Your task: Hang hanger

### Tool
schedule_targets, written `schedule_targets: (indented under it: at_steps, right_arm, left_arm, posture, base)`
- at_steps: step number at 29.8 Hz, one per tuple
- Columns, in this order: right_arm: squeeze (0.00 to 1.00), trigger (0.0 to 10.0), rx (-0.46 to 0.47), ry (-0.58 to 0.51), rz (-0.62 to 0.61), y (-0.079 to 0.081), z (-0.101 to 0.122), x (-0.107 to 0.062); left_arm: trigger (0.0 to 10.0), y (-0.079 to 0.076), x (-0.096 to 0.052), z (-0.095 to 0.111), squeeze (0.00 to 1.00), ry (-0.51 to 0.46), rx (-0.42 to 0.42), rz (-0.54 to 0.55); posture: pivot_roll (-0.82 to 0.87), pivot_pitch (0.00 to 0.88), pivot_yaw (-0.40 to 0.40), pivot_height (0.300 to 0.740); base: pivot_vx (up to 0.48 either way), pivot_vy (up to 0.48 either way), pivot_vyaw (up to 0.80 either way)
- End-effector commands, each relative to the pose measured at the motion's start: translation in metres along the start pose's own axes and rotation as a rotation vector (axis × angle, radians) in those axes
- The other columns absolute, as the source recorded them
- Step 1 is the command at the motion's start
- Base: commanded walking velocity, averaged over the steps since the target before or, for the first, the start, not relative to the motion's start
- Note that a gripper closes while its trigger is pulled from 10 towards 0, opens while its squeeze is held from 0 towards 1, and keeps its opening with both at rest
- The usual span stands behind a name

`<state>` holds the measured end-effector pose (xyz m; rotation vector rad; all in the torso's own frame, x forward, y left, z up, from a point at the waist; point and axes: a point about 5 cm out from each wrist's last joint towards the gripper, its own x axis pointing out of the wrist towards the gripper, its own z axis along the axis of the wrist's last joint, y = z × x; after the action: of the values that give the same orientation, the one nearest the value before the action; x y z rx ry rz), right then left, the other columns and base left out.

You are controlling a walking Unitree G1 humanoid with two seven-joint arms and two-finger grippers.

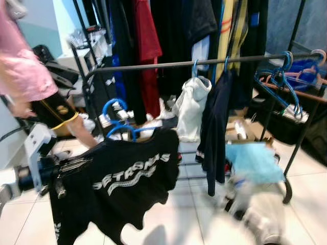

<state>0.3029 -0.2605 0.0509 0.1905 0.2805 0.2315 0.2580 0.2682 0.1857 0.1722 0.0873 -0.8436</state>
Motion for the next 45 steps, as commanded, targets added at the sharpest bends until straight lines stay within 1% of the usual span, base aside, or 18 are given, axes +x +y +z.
schedule_targets:
  at_steps: [1,2,4,5,6,7,9,10,11,12,22,25,28,29,30,43,44,45]
  right_arm:
    - [0.0,10.0,0.037,0.024,0.145,0.013,-0.007,-0.001]
    - [0.0,10.0,0.037,0.024,0.145,0.013,-0.007,-0.001]
    - [0.0,10.0,-0.016,-0.034,0.293,0.012,0.018,-0.01]
    - [0.0,10.0,-0.078,-0.093,0.457,0.017,0.044,-0.026]
    - [0.0,10.0,-0.078,-0.093,0.457,0.017,0.044,-0.026]
    - [0.0,10.0,-0.113,-0.125,0.591,0.026,0.062,-0.042]
    - [0.08,10.0,-0.119,-0.15,0.678,0.032,0.075,-0.054]
    - [0.23,10.0,-0.109,-0.17,0.734,0.035,0.084,-0.063]
    - [0.23,10.0,-0.109,-0.17,0.734,0.035,0.084,-0.063]
    - [1.0,10.0,-0.096,-0.191,0.766,0.036,0.091,-0.068]
    - [1.0,10.0,-0.124,-0.267,0.869,0.044,0.126,-0.083]
    - [1.0,10.0,-0.308,-0.283,0.794,0.033,0.158,-0.086]
    - [1.0,10.0,-0.308,-0.283,0.794,0.033,0.158,-0.086]
    - [0.59,10.0,-0.326,-0.276,0.774,0.03,0.164,-0.091]
    - [0.0,10.0,-0.319,-0.268,0.767,0.028,0.169,-0.097]
    - [0.0,10.0,-0.29,-0.112,0.805,0.032,0.154,-0.1]
    - [0.0,6.2,-0.287,-0.071,0.807,0.032,0.147,-0.096]
    - [0.0,6.2,-0.287,-0.071,0.807,0.032,0.147,-0.096]
  left_arm:
    - [10.0,-0.004,0.004,0.001,0.0,-0.019,-0.016,-0.034]
    - [10.0,-0.004,0.004,0.001,0.0,-0.019,-0.016,-0.034]
    - [10.0,-0.006,0.01,0.008,0.0,-0.036,-0.008,-0.081]
    - [10.0,-0.006,0.014,0.017,0.0,-0.059,0.004,-0.125]
    - [10.0,-0.006,0.014,0.017,0.0,-0.059,0.004,-0.125]
    - [10.0,-0.005,0.016,0.024,0.0,-0.078,0.017,-0.159]
    - [10.0,-0.003,0.017,0.032,0.0,-0.098,0.03,-0.184]
    - [10.0,-0.002,0.016,0.038,0.0,-0.115,0.038,-0.203]
    - [10.0,-0.002,0.016,0.038,0.0,-0.115,0.038,-0.203]
    - [10.0,-0.002,0.016,0.043,0.0,-0.128,0.045,-0.22]
    - [10.0,0.0,0.013,0.065,0.0,-0.168,0.089,-0.312]
    - [10.0,0.0,0.012,0.08,0.0,-0.155,0.152,-0.403]
    - [10.0,0.0,0.012,0.08,0.0,-0.155,0.152,-0.403]
    - [10.0,0.0,0.012,0.083,0.0,-0.157,0.159,-0.422]
    - [10.0,-0.001,0.012,0.087,0.0,-0.166,0.165,-0.439]
    - [10.0,-0.007,0.013,0.109,0.0,-0.231,0.211,-0.513]
    - [10.0,-0.008,0.013,0.113,0.0,-0.241,0.221,-0.524]
    - [10.0,-0.008,0.013,0.113,0.0,-0.241,0.221,-0.524]
  posture:
    - [-0.08,0.0,0.044,0.74]
    - [-0.08,0.0,0.044,0.74]
    - [-0.09,0.0,0.047,0.74]
    - [-0.09,0.0,0.048,0.74]
    - [-0.09,0.0,0.048,0.74]
    - [-0.09,0.0,0.05,0.74]
    - [-0.09,0.0,0.05,0.74]
    - [-0.1,0.0,0.052,0.74]
    - [-0.1,0.0,0.052,0.74]
    - [-0.1,0.0,0.052,0.74]
    - [-0.1,0.0,0.051,0.74]
    - [-0.11,0.0,0.049,0.74]
    - [-0.11,0.0,0.049,0.74]
    - [-0.11,0.0,0.048,0.74]
    - [-0.11,0.0,0.047,0.74]
    - [-0.11,0.0,0.048,0.74]
    - [-0.11,0.0,0.05,0.74]
    - [-0.11,0.0,0.05,0.74]
  base:
    - [0.0,0.0,0.0]
    - [0.0,0.0,0.0]
    - [0.0,0.0,0.0]
    - [0.0,0.0,0.0]
    - [0.0,0.0,0.0]
    - [0.0,0.0,0.0]
    - [0.0,0.0,0.0]
    - [0.0,0.0,0.0]
    - [0.0,0.0,0.0]
    - [0.0,0.0,0.0]
    - [0.0,0.0,0.0]
    - [0.0,0.0,0.0]
    - [0.0,0.0,0.0]
    - [0.0,0.0,0.0]
    - [0.0,0.0,0.0]
    - [0.0,0.0,0.0]
    - [0.0,0.0,0.0]
    - [0.0,0.0,0.0]
